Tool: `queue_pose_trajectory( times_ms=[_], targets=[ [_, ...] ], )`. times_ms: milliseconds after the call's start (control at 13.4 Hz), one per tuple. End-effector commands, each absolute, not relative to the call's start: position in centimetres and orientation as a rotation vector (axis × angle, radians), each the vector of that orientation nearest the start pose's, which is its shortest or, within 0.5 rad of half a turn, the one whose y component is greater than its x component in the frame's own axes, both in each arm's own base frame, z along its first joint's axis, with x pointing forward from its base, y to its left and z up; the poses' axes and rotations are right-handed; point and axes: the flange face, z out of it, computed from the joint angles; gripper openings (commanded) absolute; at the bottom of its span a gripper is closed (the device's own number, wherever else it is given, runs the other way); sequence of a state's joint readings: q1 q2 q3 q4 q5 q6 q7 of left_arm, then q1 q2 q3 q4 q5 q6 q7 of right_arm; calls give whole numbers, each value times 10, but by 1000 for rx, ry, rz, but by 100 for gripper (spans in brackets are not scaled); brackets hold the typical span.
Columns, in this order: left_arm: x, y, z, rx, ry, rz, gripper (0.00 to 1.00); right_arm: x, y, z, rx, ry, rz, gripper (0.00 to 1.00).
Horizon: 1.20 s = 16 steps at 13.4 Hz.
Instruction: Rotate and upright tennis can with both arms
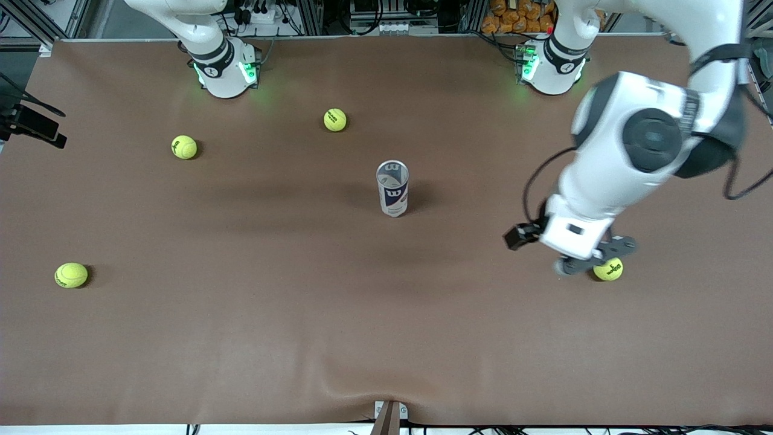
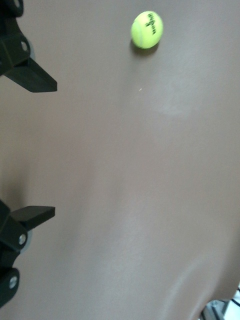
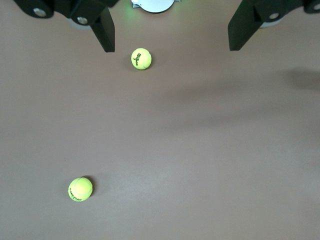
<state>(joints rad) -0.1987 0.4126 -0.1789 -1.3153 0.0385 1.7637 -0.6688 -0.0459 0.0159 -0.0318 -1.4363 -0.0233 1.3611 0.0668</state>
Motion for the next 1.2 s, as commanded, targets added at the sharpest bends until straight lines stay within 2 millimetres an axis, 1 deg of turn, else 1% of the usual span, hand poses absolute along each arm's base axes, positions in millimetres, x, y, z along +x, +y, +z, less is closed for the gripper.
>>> queue_pose_trajectory(
  times_ms=[0,75,150,299,374,449,524,599,673,748,898,973,1048,1122],
  targets=[
    [633,-195,547,-3141,-354,-38,100,531,-47,665,-3162,240,142,100],
    [632,-170,559,-3141,-336,-40,100,531,-47,665,-3162,240,142,100],
    [626,-159,566,-3131,-308,-7,100,531,-47,665,-3162,240,142,100],
    [610,-151,587,-3116,-265,16,100,531,-47,665,-3162,240,142,100],
    [596,-147,602,-3103,-244,30,100,532,-46,665,-3162,238,141,100],
    [576,-141,616,-3088,-206,23,100,532,-47,664,-3162,240,144,100],
    [560,-120,628,-3073,-213,1,100,531,-46,664,-3161,239,144,100],
    [549,-110,633,-3071,-176,-14,100,532,-46,663,-3160,239,146,100],
    [541,-97,636,-3072,-151,-26,100,532,-46,663,-3160,242,146,100],
    [537,-85,634,-3077,-168,-39,100,532,-46,663,-3160,242,146,100],
    [525,-87,629,-3074,-160,-38,100,532,-45,663,-3150,241,146,100],
    [526,-84,628,-3075,-166,-61,100,533,-43,662,-3149,233,148,100],
    [538,-64,624,-3083,-192,-89,100,533,-42,662,-3151,231,148,100],
    [549,-41,620,-3094,-155,-102,100,533,-42,662,-3151,231,150,100]
  ],
)
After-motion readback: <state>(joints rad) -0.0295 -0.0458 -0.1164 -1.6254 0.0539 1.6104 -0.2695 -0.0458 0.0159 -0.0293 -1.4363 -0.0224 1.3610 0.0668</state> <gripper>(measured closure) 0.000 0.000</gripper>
